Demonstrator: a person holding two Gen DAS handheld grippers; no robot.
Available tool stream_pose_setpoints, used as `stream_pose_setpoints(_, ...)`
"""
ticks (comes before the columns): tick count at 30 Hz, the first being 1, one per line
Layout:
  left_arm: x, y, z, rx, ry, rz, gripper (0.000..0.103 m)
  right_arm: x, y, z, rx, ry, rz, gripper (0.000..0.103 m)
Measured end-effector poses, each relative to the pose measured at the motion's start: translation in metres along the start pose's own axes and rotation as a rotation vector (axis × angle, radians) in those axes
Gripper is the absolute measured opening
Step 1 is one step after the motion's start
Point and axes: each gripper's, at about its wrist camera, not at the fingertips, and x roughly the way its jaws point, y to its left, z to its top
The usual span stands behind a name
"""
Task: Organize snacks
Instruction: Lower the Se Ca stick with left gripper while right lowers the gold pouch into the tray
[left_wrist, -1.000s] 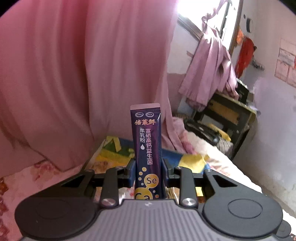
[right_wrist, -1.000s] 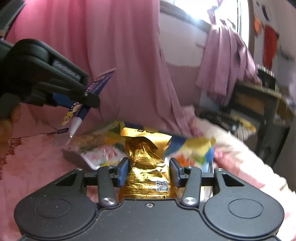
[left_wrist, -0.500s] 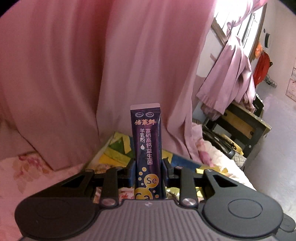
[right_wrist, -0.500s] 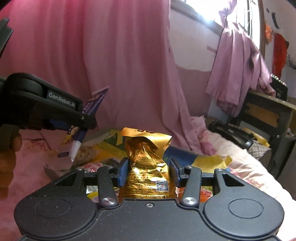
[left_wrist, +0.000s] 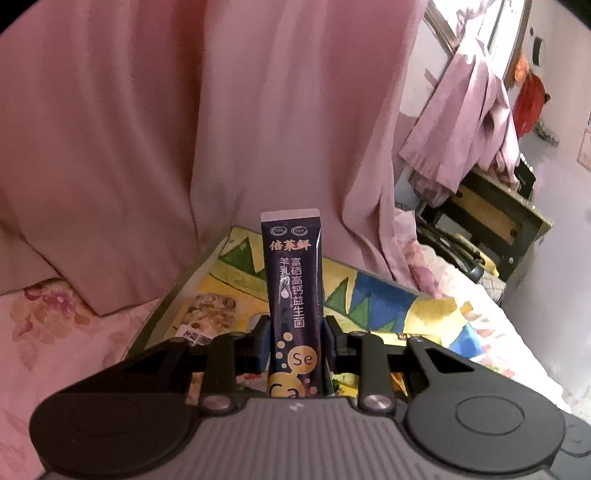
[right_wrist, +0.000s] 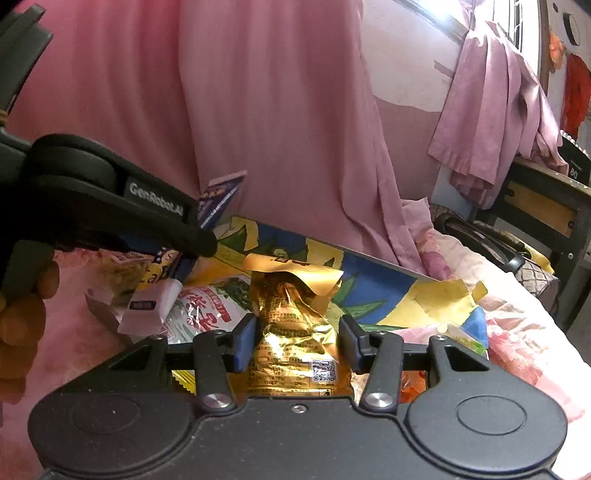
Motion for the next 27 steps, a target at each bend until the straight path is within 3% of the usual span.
stream_pose_setpoints(14, 0.008, 0.0, -0.006, 0.028, 0.072, 0.027, 0.036, 0.005, 0.002, -0.001, -0.015, 0.03, -0.015, 0.057)
stream_pose_setpoints(22, -0.012, 0.003, 0.003, -0.046, 0.068, 0.0, 0.051, -0.016, -0.012, 0.011, 0.044, -0.01, -0.043, 0.074)
stream_pose_setpoints(27, -0.043, -0.008, 0.016, -0.031, -0.015, 0.028, 0.075, -0.045, -0.028, 0.022, 0.111, -0.067, -0.07, 0.084)
